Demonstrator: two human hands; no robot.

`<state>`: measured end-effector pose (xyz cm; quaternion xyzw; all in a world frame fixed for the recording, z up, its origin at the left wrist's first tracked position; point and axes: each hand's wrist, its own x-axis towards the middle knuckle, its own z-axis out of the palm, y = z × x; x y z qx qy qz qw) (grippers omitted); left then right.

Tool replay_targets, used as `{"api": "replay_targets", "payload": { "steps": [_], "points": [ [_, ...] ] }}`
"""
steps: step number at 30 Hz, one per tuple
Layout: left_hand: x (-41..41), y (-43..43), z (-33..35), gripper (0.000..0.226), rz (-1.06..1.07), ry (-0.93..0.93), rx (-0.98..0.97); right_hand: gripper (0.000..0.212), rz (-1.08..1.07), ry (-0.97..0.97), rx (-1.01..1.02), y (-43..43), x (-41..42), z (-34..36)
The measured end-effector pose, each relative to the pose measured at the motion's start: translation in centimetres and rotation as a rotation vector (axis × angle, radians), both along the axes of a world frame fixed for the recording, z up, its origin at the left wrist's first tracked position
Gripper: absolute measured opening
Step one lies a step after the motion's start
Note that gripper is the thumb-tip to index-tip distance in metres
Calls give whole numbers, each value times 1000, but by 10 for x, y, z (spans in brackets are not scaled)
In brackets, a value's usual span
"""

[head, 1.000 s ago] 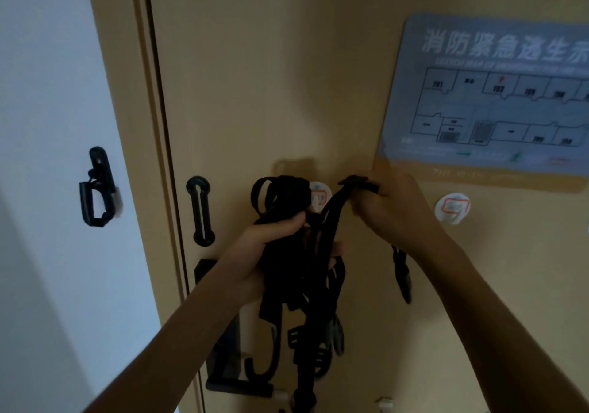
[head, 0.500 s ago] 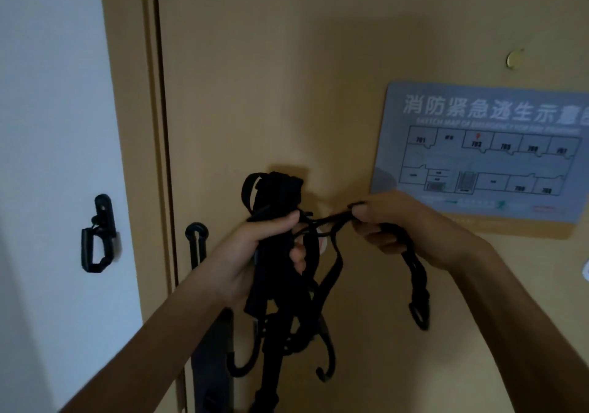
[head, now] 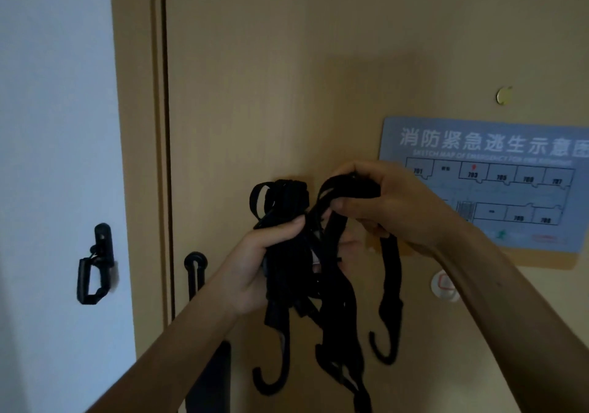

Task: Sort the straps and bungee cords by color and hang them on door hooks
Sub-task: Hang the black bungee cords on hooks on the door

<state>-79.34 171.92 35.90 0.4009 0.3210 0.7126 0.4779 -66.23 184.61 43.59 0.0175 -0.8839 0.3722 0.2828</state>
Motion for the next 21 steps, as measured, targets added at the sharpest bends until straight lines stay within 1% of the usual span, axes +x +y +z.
{"api": "replay_targets", "payload": {
  "steps": [1,3,5,9,12,14,17,19,21],
  "points": [
    [0,0,1,38,-19,-1,11,7,-5,28,22,1,-1,0],
    [2,1,3,28,-119,-5,11,5,-20,84,85,3,-3,0],
    [2,3,5,25,-199,-5,12,5,-51,139,152,4,-6,0],
    [-8,5,12,30,-149,91,-20,5,-156,197,256,10,-11,1],
    [-18,1,25,35,-184,139,-24,13,-205,204,296,16,-9,8],
    [-24,-4,36,31,-194,227,-33,18,-216,184,334,20,-8,16],
    [-34,-9,56,18,-164,328,-18,23,-220,159,364,26,-8,28],
    [-41,-12,73,23,-132,369,-9,23,-219,180,389,28,-8,36],
    [-49,-16,91,27,-102,443,0,29,-217,225,411,28,-8,46]
  ]
}}
